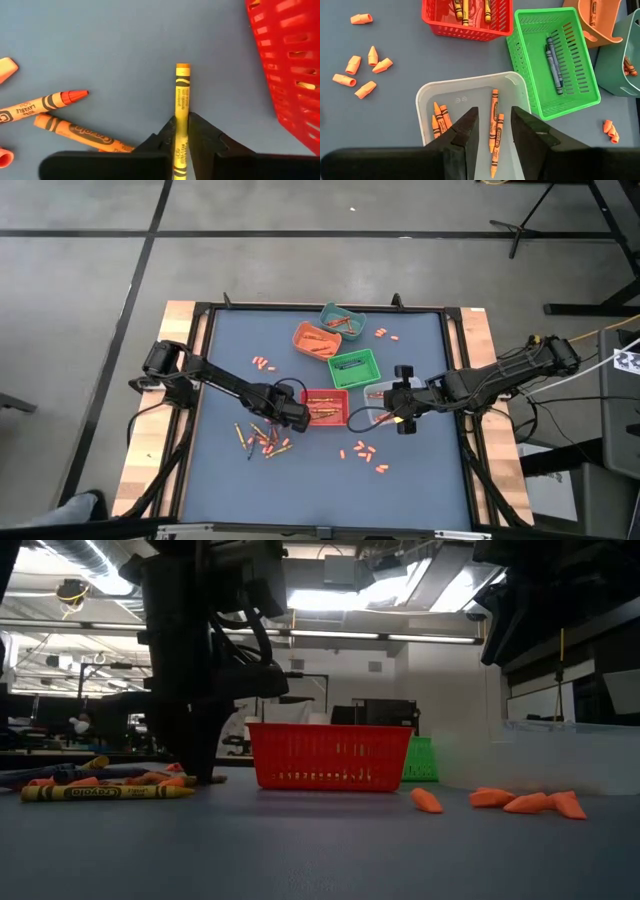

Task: Sort crayons
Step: Put the yellow crayon into the red bin

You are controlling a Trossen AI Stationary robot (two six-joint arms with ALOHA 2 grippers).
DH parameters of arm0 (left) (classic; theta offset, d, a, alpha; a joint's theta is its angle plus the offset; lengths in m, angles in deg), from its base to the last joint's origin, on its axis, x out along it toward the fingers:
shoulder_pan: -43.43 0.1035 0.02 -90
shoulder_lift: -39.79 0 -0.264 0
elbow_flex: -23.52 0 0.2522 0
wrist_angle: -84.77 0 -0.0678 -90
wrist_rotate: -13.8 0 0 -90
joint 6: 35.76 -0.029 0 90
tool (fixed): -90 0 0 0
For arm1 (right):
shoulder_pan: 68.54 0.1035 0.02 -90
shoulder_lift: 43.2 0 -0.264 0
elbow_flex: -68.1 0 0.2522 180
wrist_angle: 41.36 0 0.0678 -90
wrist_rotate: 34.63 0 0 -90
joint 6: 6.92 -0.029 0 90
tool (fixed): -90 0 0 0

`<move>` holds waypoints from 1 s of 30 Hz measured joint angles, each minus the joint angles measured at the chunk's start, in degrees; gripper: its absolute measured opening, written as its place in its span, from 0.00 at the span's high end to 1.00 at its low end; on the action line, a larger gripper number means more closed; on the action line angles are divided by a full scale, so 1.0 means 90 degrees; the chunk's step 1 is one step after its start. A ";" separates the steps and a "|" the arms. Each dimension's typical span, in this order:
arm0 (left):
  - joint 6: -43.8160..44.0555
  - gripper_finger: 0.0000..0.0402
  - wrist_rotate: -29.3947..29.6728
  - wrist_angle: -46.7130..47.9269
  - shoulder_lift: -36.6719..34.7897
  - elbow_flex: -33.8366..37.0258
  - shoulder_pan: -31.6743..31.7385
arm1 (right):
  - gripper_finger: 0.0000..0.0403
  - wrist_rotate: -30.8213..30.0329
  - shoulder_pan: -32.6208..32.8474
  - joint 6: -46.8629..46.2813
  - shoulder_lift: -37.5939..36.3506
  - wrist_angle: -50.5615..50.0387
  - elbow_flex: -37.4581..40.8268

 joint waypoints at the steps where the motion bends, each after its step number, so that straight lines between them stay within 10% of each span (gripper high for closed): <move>1: 0.0000 0.94 0.0009 0.0002 0.0000 0.0000 0.0007 | 0.72 0.0000 0.0002 0.0000 0.0000 0.0000 0.0000; 30: -0.2162 1.00 0.0772 -0.0335 -0.1141 0.0002 0.0529 | 0.72 -0.0006 0.0002 0.0000 0.0000 -0.0001 0.0000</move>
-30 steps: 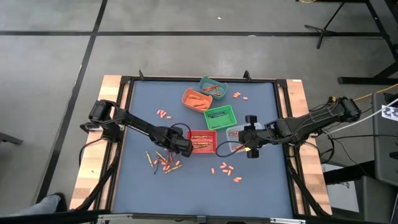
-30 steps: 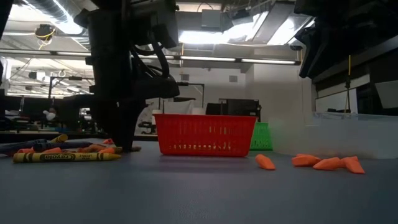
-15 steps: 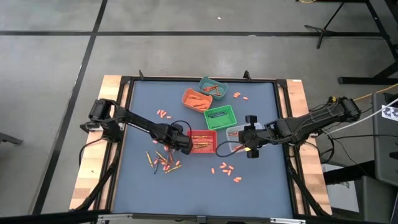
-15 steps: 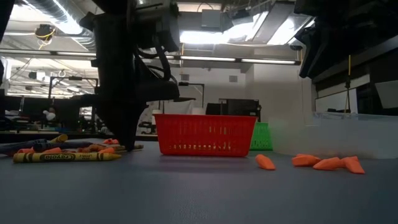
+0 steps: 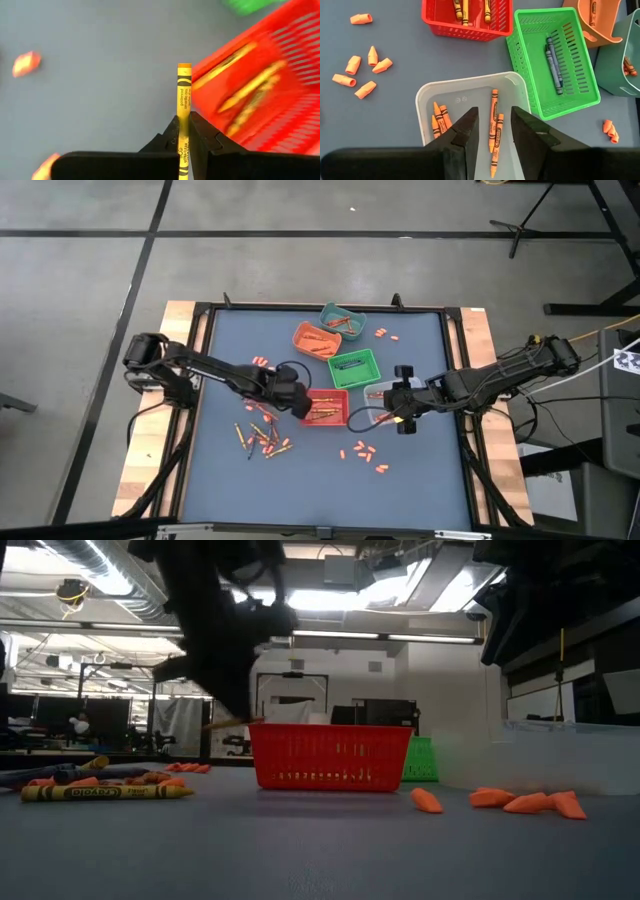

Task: Sort crayons
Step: Put the yellow crayon into the red bin, then put the blue crayon into the green bin

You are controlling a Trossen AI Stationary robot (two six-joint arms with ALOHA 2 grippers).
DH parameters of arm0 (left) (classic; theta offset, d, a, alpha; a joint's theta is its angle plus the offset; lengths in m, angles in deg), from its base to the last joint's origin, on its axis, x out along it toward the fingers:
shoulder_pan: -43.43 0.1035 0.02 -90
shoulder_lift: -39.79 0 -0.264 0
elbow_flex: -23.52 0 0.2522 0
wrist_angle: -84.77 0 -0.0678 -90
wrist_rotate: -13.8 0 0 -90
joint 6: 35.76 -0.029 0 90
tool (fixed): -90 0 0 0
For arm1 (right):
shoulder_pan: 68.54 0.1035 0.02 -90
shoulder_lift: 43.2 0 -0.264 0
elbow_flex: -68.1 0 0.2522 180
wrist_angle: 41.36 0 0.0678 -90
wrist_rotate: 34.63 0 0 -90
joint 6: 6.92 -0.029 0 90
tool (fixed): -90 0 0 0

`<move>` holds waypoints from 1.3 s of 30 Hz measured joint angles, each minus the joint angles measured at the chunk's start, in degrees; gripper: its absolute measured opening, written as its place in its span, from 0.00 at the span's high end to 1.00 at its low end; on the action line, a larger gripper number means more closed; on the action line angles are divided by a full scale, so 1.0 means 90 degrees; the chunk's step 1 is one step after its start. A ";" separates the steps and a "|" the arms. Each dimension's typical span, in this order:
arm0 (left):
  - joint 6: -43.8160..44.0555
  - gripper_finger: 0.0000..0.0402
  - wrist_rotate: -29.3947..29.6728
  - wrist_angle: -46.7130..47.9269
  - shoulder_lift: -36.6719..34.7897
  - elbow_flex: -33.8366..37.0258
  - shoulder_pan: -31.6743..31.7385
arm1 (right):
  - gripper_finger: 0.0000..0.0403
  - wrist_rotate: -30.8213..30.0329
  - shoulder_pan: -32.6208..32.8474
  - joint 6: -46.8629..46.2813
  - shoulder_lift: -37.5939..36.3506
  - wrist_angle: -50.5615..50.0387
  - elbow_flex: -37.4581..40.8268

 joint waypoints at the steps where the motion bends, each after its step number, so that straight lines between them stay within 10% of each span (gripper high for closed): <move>1: -0.0233 1.00 0.0063 -0.0191 -0.0031 0.0000 0.0000 | 0.72 0.0001 -0.0001 0.0000 0.0000 -0.0002 0.0000; 14: -0.3699 0.97 0.0100 -0.2711 0.0022 -0.0002 -0.0279 | 0.72 0.0007 0.0000 0.0000 0.0000 0.0220 0.0000; 39: -0.3691 0.78 -0.0232 -0.2437 0.0024 -0.0002 -0.0494 | 0.72 0.0006 0.0000 0.0000 0.0000 0.0287 0.0000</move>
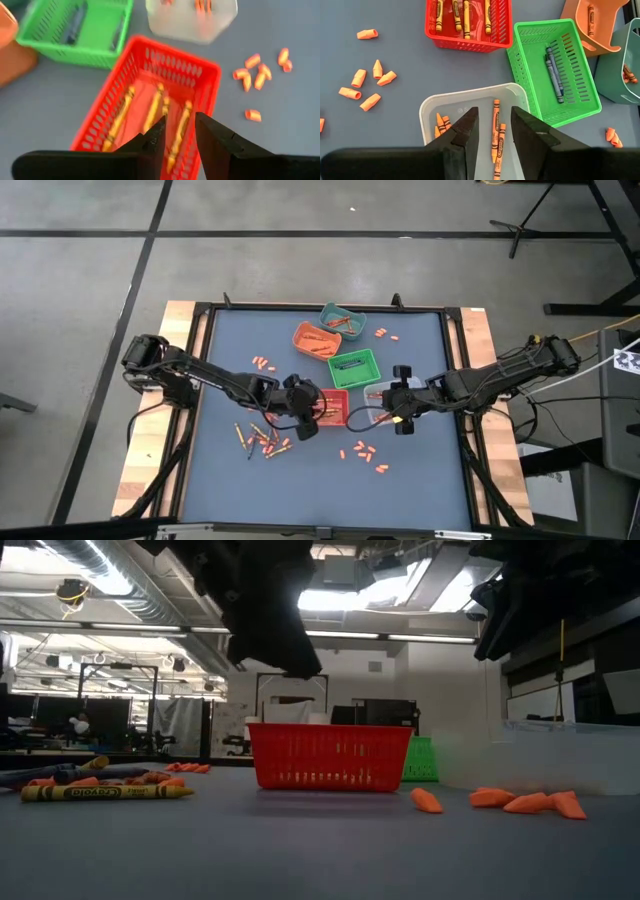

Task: Sort crayons
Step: Put the blue crayon into the green bin

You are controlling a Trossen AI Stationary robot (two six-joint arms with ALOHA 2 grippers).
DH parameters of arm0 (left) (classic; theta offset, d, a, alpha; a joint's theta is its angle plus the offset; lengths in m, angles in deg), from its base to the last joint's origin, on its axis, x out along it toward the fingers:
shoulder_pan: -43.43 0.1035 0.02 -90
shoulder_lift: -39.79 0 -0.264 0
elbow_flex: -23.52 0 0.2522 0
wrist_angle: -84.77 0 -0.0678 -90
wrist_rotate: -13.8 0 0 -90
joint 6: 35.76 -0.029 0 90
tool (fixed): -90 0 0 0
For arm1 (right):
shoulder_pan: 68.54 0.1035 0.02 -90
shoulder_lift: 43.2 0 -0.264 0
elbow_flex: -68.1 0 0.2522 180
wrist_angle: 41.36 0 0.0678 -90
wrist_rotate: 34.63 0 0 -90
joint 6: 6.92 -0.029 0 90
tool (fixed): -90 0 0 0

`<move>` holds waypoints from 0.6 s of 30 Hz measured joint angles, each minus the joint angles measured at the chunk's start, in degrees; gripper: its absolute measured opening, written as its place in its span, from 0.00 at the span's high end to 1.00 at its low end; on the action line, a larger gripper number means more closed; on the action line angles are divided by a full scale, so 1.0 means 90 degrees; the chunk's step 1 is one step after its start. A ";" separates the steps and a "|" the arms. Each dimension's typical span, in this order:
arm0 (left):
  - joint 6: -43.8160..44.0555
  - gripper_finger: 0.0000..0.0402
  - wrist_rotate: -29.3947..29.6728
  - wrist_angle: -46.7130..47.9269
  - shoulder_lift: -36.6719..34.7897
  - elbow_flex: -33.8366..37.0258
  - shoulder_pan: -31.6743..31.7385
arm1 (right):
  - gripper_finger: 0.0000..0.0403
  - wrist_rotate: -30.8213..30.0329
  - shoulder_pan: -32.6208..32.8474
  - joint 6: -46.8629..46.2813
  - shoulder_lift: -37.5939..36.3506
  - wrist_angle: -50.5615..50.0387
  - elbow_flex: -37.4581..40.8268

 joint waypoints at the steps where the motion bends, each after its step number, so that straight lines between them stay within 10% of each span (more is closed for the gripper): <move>1: 0.0017 0.78 -0.0153 0.0115 -0.0018 0.0000 0.0005 | 0.72 0.0000 -0.0002 0.0000 0.0000 0.0000 0.0000; 18: 0.2178 0.79 -0.1532 0.3282 -0.0442 -0.0008 0.0062 | 0.72 -0.0002 -0.0002 0.0001 0.0000 0.0047 0.0000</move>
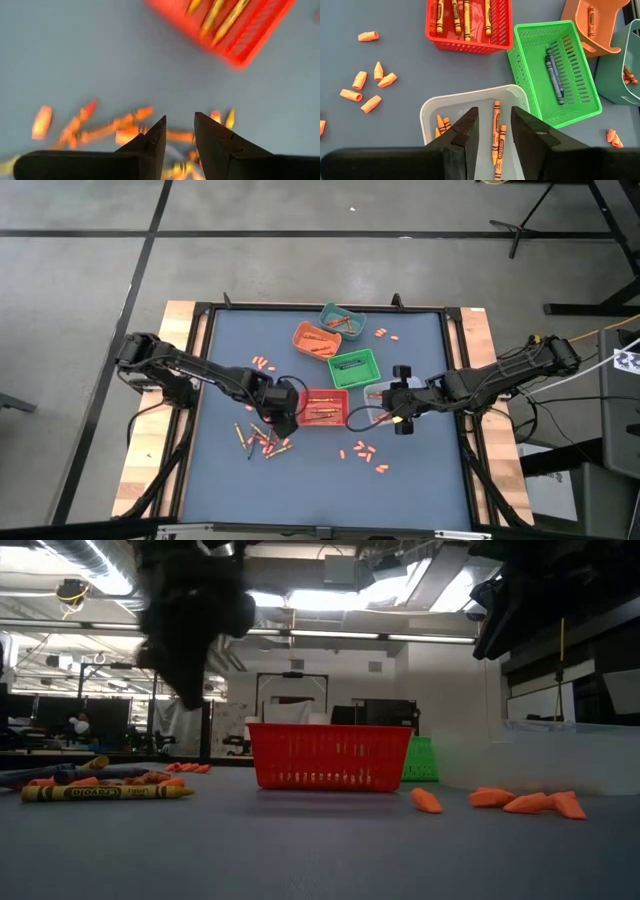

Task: Sort crayons
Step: Put the blue crayon into the green bin

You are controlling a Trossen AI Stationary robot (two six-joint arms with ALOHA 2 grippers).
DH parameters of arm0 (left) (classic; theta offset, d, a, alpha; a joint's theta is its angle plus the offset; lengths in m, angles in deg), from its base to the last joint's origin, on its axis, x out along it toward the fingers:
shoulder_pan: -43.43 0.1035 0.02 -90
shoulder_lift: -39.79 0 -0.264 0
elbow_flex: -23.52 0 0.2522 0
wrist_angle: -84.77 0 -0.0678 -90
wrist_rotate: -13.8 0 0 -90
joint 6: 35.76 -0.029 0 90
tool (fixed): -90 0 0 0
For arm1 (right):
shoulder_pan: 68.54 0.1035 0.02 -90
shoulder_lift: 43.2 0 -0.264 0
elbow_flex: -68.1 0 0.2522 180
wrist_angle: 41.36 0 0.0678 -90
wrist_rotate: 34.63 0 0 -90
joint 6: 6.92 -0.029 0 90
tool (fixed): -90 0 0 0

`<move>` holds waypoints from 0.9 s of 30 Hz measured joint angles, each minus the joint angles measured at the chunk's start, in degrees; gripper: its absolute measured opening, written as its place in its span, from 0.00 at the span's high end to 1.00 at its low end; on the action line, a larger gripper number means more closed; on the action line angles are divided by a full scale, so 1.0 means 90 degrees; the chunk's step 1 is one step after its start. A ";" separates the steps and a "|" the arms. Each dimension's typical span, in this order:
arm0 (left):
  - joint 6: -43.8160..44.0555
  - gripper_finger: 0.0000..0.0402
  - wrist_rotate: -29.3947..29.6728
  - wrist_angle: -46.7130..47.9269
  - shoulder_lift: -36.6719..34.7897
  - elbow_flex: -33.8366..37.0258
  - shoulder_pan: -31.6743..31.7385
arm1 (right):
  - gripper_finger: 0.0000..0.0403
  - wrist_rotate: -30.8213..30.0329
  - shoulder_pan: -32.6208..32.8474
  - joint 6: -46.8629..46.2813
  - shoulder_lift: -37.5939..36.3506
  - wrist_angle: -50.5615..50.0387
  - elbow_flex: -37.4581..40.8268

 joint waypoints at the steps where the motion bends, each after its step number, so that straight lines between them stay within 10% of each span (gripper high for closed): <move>1: 0.0202 0.79 -0.0050 0.0098 0.0000 0.0005 -0.0074 | 0.72 0.0000 0.0000 -0.0001 0.0000 0.0004 0.0000; 27: 0.4543 0.79 0.0850 0.0208 0.0014 0.0477 -0.2813 | 0.72 0.0000 0.0002 -0.0001 0.0000 0.0002 0.0000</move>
